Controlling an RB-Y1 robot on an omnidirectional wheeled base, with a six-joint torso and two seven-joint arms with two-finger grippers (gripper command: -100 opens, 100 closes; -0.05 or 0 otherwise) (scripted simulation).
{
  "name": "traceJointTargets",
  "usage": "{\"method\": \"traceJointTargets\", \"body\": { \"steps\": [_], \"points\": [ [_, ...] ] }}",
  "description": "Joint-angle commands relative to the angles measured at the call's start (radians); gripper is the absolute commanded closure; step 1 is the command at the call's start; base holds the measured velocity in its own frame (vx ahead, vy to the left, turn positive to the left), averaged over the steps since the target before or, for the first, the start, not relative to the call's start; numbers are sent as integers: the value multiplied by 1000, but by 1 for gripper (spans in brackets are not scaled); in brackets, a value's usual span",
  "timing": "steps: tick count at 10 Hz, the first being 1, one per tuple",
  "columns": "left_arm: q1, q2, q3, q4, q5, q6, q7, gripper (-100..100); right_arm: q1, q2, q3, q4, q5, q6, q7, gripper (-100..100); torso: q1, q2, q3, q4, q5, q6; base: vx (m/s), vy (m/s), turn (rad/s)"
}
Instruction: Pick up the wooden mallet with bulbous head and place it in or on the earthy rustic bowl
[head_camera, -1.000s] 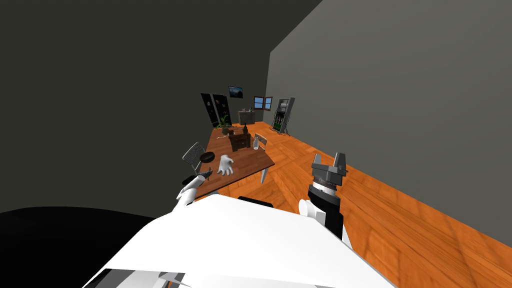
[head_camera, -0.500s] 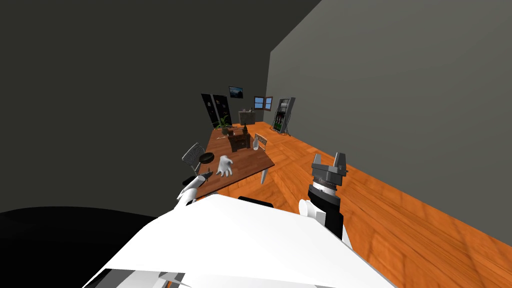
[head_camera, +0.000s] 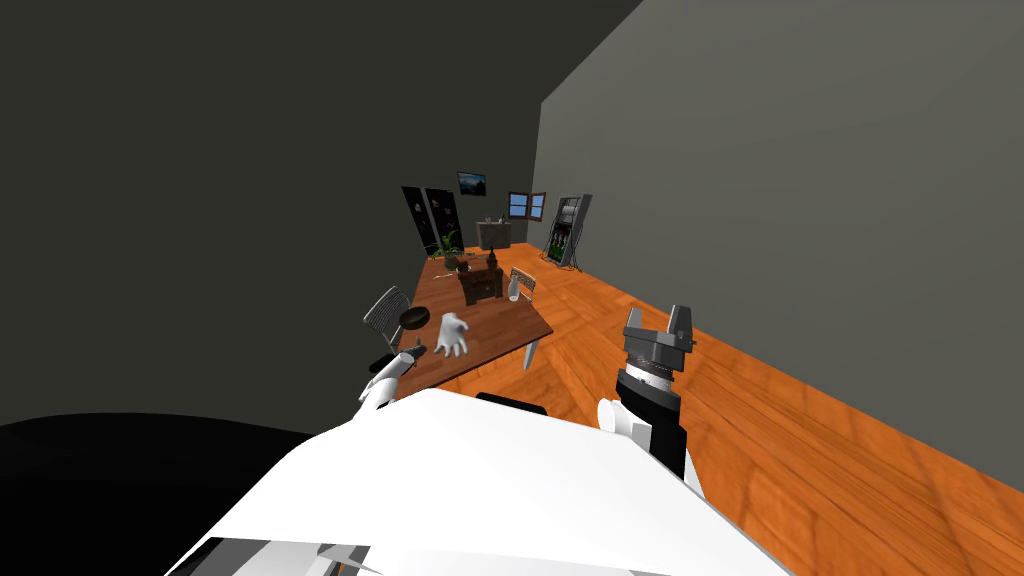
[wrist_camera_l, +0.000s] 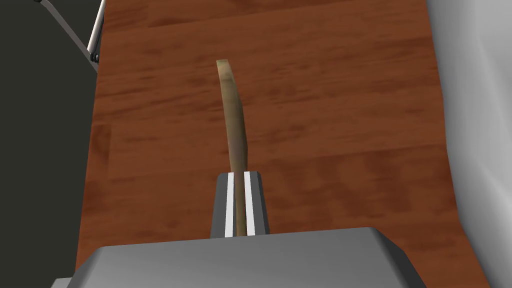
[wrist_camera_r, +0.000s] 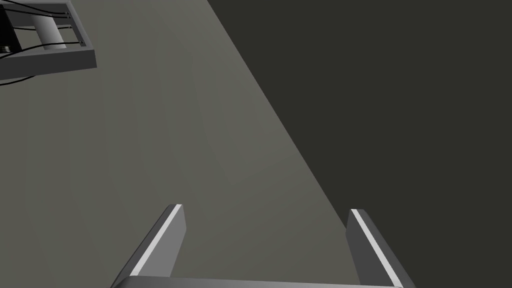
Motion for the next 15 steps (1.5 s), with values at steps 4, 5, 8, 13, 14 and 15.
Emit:
{"method": "traceJointTargets", "body": {
  "steps": [4, 5, 8, 13, 14, 15],
  "points": [
    [0, 0, 0, 0, 0, 0, 0, 0, 0, 0, 0, 0, 0, 0, 0, 0, 0, 0, 0, 0, 0, 0, 0, 0, 0],
    [-1, 28, 2, -1, 7, 26, 5, 100, 0, 0, 0, 0, 0, 0, 0, 0, 0, 0, 0, 0, 0, 1, -45, -81, -3],
    [-4, 33, 7, -3, 1, 33, 8, 0, 0, 0, 0, 0, 0, 0, 0, 0, -6, 3, 2, 1, -1, 1, -34, -74, 11],
    [-31, 154, 37, 62, -27, 92, 97, 100, 0, 0, 0, 0, 0, 0, 0, 0, -1, 3, 2, 1, -1, 2, -59, -20, -166],
    [-35, 173, 42, 72, -33, 102, 113, 100, 0, 0, 0, 0, 0, 0, 0, 0, 1, 3, 2, 1, -1, 1, -35, 24, -131],
    [-40, 194, 47, 83, -39, 111, 129, 100, 0, 0, 0, 0, 0, 0, 0, 0, 2, 2, 2, 1, -1, 1, -30, 25, -134]
  ]
}}
